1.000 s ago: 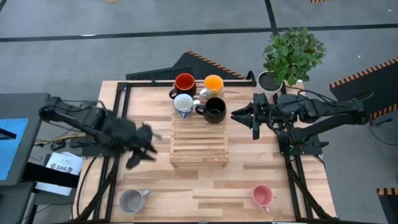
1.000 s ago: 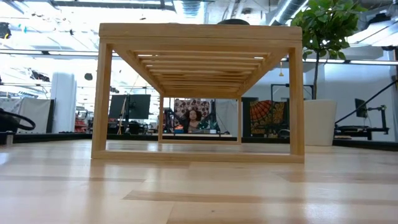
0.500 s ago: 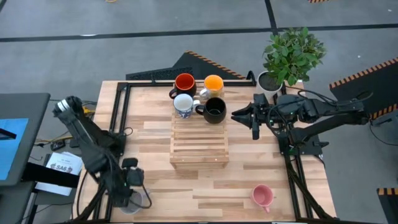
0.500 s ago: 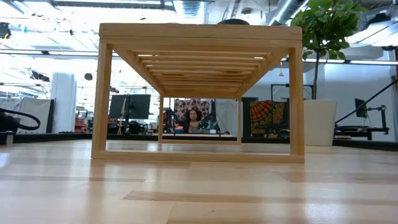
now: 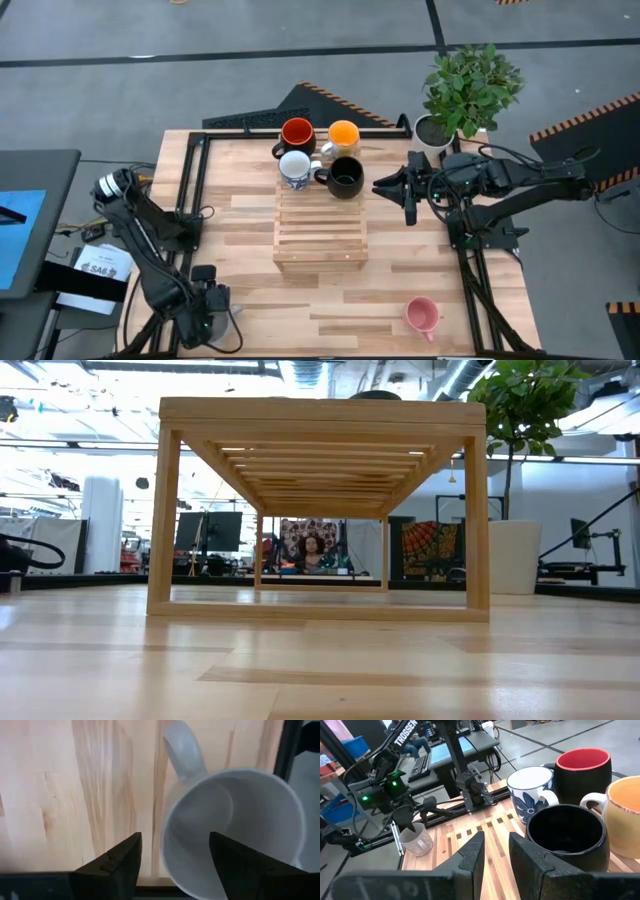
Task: Place coffee mugs
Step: Put the gray mug on the shelf
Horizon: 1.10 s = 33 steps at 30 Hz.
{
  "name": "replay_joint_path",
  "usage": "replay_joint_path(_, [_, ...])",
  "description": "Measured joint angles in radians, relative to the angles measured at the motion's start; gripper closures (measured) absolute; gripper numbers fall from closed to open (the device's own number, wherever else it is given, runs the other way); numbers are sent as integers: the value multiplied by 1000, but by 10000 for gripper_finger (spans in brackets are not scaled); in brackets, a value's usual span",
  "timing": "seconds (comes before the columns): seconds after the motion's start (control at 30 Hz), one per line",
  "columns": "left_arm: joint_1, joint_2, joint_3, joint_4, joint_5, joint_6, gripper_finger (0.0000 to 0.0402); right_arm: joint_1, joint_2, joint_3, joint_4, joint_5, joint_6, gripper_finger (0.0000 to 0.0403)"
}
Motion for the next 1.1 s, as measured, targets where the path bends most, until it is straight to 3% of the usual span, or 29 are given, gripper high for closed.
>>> replay_joint_path(0.27, [2, 18, -131, 135, 80, -78, 183, 0, 0, 0, -40, 0, -3, 286])
replay_joint_path(0.6, [4, 17, -149, 142, 56, -60, 196, 0, 0, 0, -75, 0, -3, 286])
replay_joint_path(0.73, [10, 17, -149, 138, 44, -59, 243, 0, 0, 0, -78, 0, -13, 286])
replay_joint_path(0.93, [49, 16, -149, 124, 73, -44, 379, 0, 0, 1, -76, 0, -46, 286])
replay_joint_path(1.1, [107, -9, -150, 113, 138, -26, 394, 0, 0, 1, -75, 0, -56, 286])
